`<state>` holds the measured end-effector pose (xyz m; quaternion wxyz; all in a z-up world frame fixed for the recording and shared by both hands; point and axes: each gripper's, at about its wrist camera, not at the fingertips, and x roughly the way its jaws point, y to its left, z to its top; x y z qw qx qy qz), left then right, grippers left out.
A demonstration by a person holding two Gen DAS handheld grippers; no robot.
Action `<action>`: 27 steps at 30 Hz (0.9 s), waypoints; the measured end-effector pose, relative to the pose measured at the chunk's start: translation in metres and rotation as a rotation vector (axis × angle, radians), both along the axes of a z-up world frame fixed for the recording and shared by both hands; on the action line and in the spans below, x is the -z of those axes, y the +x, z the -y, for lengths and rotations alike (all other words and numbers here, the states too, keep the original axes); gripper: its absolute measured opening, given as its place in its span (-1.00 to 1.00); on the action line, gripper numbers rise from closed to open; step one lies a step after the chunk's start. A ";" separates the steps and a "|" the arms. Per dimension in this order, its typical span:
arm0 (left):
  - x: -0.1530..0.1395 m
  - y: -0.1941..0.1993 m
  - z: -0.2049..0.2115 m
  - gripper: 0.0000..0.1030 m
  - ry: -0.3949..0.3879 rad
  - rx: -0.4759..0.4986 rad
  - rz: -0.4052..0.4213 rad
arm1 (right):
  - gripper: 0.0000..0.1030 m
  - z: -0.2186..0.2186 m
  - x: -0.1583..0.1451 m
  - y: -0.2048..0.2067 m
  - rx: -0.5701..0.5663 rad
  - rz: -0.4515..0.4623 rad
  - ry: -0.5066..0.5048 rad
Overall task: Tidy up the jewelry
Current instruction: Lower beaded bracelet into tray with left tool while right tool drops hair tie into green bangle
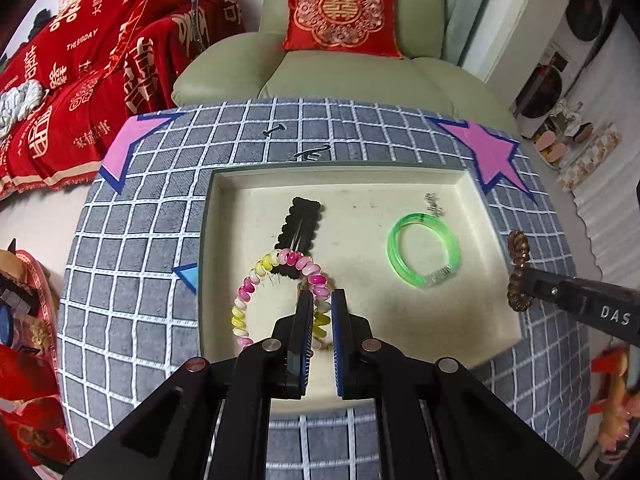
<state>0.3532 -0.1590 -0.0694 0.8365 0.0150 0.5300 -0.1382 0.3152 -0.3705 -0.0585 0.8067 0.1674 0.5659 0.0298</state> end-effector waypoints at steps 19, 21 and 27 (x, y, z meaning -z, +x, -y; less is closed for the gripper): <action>0.057 0.036 0.025 -0.66 0.121 -0.017 -0.048 | -0.76 -0.026 0.054 0.069 -0.094 -0.076 -0.024; 0.059 0.036 0.027 -0.66 0.138 -0.017 -0.045 | -0.76 -0.025 0.057 0.070 -0.092 -0.080 -0.023; 0.058 0.036 0.029 -0.66 0.158 -0.017 -0.043 | -0.73 -0.023 0.055 0.069 -0.101 -0.075 0.001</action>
